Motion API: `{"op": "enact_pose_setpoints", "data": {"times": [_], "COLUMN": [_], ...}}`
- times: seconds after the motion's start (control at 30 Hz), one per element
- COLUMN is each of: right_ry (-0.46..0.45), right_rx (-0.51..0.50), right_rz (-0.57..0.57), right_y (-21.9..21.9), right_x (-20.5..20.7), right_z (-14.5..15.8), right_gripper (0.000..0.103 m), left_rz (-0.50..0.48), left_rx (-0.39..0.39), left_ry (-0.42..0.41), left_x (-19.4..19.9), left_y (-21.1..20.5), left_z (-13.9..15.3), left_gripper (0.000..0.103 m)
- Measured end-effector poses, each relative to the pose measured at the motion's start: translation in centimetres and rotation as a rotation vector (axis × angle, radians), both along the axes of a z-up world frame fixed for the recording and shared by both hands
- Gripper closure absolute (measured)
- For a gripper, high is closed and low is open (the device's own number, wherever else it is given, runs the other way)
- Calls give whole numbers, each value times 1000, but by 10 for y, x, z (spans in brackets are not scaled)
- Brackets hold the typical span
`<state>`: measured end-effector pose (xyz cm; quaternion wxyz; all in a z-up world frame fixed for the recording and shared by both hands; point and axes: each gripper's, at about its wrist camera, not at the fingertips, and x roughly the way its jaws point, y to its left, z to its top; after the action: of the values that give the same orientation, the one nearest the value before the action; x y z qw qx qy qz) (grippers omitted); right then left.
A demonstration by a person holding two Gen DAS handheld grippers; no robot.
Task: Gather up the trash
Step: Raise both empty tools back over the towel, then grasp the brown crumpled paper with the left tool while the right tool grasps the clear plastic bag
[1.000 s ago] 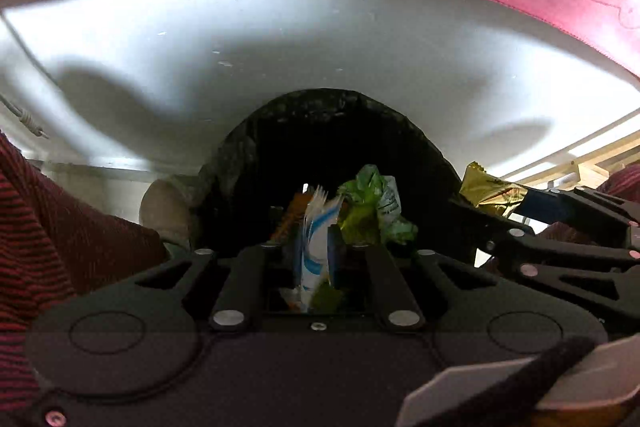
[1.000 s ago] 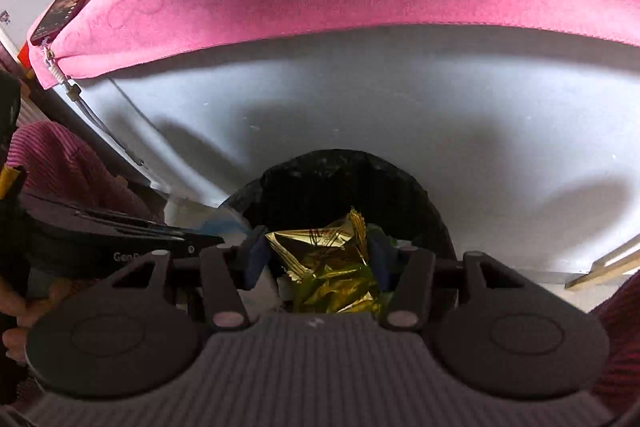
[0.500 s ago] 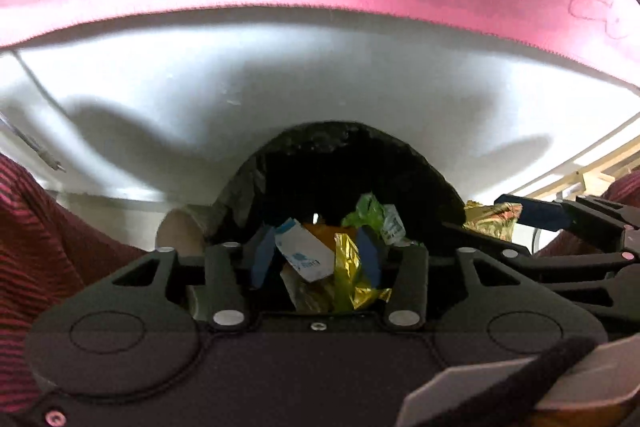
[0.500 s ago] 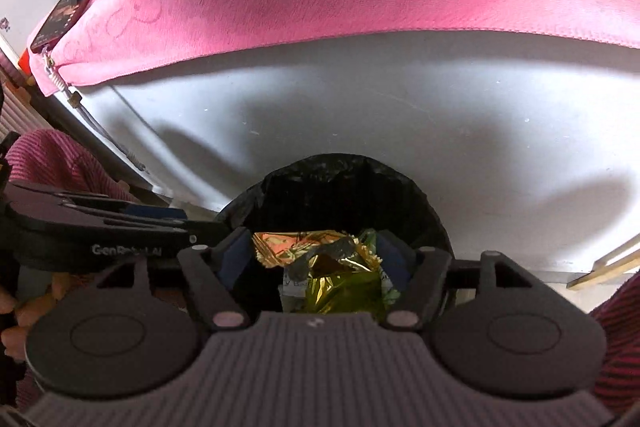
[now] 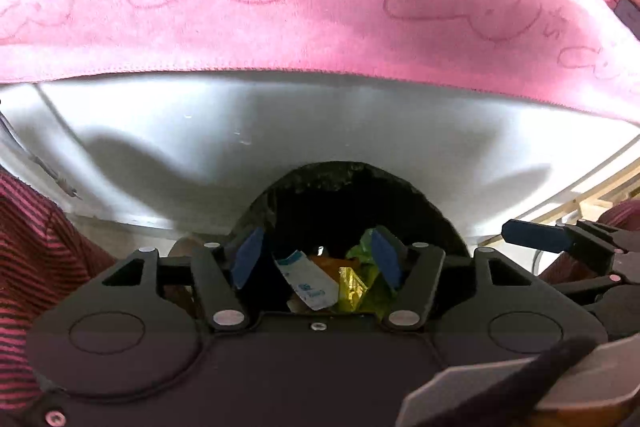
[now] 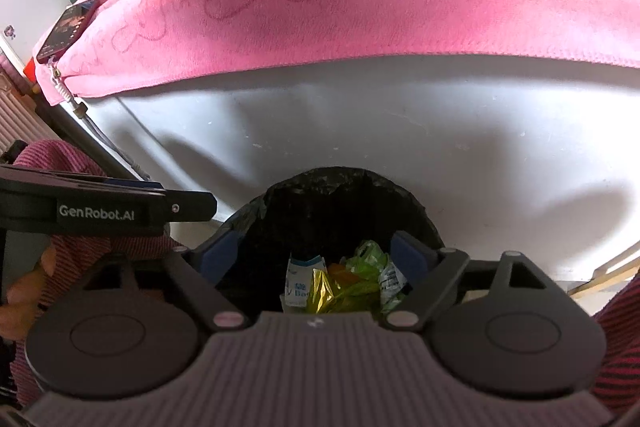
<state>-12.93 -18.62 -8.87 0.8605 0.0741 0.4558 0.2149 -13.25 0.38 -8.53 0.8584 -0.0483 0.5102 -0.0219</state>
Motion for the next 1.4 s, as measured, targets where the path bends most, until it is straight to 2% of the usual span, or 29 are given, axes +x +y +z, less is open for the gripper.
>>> {"op": "enact_pose_setpoints", "data": {"times": [0.1,0.2,0.33,0.37,0.5,0.67,0.8,0.93,1.23,1.3,1.33,1.37,1.4], "right_ry": [-79,-187,-341,-378,-498,-564,-568,-545,-406,-377,-371,-364,-358], "right_rx": [16,41,50,45,-3,-38,-58,-68,-148,-157,-157,-148,-130], "right_rz": [10,8,-27,-38,-93,-183,-246,-278,-274,-284,-282,-283,-284], "right_y": [-5,-14,-28,-32,-42,-58,-73,-81,-71,-70,-70,-71,-72], "right_x": [-1,3,15,20,46,97,146,191,286,298,302,304,303], "right_z": [20,49,88,96,119,136,141,141,122,116,114,114,115], "right_gripper": [12,11,4,3,0,0,0,0,0,0,4,8,13], "left_rz": [-12,-37,-37,-35,6,34,78,97,134,128,121,119,112], "left_rx": [-37,-54,-72,-67,-20,-26,-46,-62,-21,7,18,33,38], "left_ry": [-41,-148,-319,-360,-475,-521,-531,-503,-433,-453,-452,-460,-465], "left_x": [-1,-3,5,9,34,84,137,180,253,258,258,258,257], "left_y": [4,7,13,13,13,2,-5,-11,-20,-22,-24,-25,-25], "left_z": [18,50,92,100,122,130,119,107,84,81,80,80,81], "left_gripper": [44,43,32,27,21,19,18,18,18,22,31,49,60]}}
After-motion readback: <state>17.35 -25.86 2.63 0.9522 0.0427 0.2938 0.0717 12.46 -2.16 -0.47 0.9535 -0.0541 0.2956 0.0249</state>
